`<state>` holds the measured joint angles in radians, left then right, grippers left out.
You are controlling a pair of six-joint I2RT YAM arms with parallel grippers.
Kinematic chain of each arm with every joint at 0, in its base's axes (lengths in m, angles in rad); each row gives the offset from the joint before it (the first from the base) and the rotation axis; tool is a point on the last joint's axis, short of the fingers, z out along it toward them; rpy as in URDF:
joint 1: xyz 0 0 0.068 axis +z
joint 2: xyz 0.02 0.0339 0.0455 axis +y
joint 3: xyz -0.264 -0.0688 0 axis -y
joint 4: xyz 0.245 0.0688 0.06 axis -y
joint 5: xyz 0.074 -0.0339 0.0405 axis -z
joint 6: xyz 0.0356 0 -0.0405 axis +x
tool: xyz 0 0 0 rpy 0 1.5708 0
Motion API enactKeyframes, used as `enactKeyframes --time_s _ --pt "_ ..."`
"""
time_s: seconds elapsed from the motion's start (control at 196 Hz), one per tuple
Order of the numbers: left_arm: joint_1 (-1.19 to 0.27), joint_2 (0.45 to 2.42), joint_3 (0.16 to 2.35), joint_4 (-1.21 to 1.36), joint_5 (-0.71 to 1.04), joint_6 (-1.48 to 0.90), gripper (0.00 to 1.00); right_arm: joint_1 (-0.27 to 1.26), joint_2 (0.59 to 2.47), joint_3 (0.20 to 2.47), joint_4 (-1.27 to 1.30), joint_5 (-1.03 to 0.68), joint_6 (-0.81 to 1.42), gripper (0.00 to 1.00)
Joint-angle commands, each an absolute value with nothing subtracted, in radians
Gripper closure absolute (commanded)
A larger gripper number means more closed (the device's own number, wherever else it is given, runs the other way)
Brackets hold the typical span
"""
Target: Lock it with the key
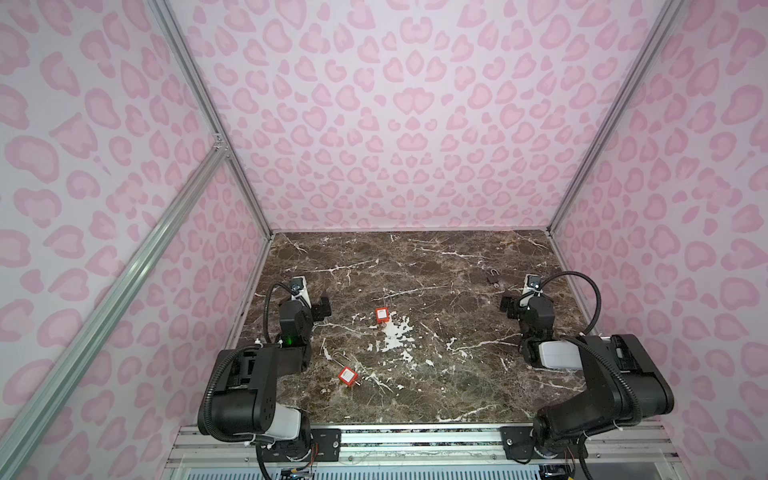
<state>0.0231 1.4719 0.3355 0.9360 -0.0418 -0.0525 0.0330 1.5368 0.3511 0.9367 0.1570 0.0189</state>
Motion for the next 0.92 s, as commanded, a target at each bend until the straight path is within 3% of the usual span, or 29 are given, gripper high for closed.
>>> enactKeyframes --time_s 0.0,0.76,0.913 --pt "0.022 1.473 0.339 0.958 -0.048 -0.043 0.03 0.035 1.536 0.35 0.944 0.171 0.023 0.0" --pt "0.021 1.472 0.338 0.96 -0.051 -0.043 0.03 0.033 1.536 0.35 0.944 0.17 0.024 0.0" --pt "0.021 1.474 0.338 0.96 -0.051 -0.044 0.03 0.008 1.535 0.35 0.944 0.1 0.027 0.0"
